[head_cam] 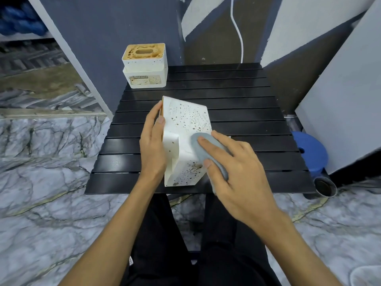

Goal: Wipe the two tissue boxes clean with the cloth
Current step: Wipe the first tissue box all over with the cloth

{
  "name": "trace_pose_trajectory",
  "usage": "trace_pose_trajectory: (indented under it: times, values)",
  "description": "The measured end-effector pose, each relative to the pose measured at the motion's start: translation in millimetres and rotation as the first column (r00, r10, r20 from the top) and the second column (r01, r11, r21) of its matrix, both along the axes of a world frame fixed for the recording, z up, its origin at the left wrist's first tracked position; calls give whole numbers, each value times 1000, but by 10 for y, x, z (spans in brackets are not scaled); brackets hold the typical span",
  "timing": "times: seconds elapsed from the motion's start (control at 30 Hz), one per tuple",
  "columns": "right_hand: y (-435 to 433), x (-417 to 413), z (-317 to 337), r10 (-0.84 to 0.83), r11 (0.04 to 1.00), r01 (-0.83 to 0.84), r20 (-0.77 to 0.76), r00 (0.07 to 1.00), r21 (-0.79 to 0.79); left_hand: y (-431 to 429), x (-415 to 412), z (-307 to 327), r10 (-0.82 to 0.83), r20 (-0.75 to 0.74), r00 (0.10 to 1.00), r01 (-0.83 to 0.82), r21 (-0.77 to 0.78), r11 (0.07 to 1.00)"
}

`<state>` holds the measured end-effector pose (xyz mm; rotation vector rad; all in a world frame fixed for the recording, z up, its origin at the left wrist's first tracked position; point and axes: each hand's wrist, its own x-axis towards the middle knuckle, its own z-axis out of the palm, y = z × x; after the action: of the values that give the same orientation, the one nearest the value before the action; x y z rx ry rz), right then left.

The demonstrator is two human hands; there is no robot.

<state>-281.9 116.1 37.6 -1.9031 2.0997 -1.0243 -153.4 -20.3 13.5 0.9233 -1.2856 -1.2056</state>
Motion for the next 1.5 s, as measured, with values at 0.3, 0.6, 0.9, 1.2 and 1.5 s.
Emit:
trace_pose_trajectory:
  times: [0.3, 0.6, 0.9, 1.2, 1.5]
  values:
    - [-135, -74, 69, -21, 999, 23, -71, 997, 35, -16, -11, -34, -11, 53, 999, 12, -33, 999]
    - [-183, 37, 78, 71, 997, -78, -236, 969, -21, -38, -8, -29, -48, 39, 998, 49, -24, 998]
    - [-70, 100, 17, 62, 997, -72, -216, 974, -36, -53, 9, -49, -52, 42, 998, 53, -25, 998]
    - [-283, 101, 115, 78, 992, -70, -67, 995, 105, -52, -5, -45, -76, 45, 996, 77, -16, 997]
    - [-500, 52, 24, -33, 995, 28, -54, 998, -96, -52, -15, -55, -82, 14, 996, 82, 6, 997]
